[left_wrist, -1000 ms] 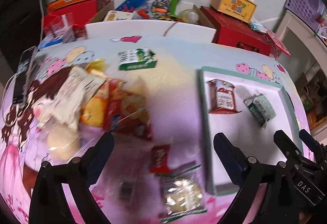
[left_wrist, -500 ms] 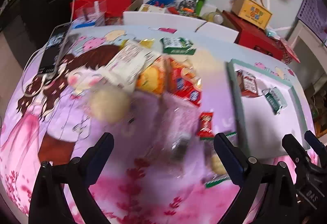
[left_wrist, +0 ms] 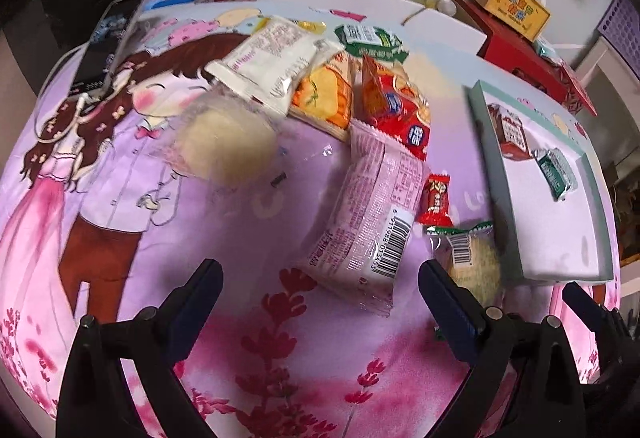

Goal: Organize snacks
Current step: 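Grasp the pink bread packet with left gripper while right grasps the round cookie packet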

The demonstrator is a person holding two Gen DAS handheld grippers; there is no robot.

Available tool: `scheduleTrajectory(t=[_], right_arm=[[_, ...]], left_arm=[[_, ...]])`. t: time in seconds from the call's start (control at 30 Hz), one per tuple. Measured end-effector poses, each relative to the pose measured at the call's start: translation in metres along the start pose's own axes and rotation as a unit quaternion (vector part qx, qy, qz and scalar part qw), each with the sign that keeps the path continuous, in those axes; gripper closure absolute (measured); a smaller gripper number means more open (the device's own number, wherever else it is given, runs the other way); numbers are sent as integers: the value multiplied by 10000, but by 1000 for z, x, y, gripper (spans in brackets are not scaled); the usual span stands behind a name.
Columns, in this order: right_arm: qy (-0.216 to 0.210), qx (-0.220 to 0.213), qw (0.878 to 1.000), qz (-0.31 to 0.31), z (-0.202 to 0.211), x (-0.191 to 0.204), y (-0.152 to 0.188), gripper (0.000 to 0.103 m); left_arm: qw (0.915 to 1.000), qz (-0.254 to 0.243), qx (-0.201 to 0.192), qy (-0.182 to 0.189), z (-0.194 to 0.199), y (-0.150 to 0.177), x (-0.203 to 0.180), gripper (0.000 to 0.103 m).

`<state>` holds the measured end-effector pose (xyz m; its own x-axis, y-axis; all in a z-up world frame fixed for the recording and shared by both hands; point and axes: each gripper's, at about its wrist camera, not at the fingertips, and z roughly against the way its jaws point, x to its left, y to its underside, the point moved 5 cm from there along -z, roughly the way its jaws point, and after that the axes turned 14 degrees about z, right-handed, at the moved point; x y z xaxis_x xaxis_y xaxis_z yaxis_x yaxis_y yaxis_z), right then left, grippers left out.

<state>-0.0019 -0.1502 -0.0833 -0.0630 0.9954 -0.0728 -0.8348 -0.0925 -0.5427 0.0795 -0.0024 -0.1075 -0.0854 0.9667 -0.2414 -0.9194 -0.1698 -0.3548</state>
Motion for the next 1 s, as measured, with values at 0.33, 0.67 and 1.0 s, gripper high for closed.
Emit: scheduleTrajectory(t=[0.33,0.67,1.0], right_arm=[[-175,231,9990,331,-20,24,-1,1],[-329,279,9983,401,-38,37,-2,13],[-286,112,9987,400,-42,39,-4,34]], left_arm=[[9996,-232,186,-26,-15,-5,-14,6],[9985,-458,244,-154,-24,-8,-22,20],[9979,-591,271,-76,-28,-8,-27,51]])
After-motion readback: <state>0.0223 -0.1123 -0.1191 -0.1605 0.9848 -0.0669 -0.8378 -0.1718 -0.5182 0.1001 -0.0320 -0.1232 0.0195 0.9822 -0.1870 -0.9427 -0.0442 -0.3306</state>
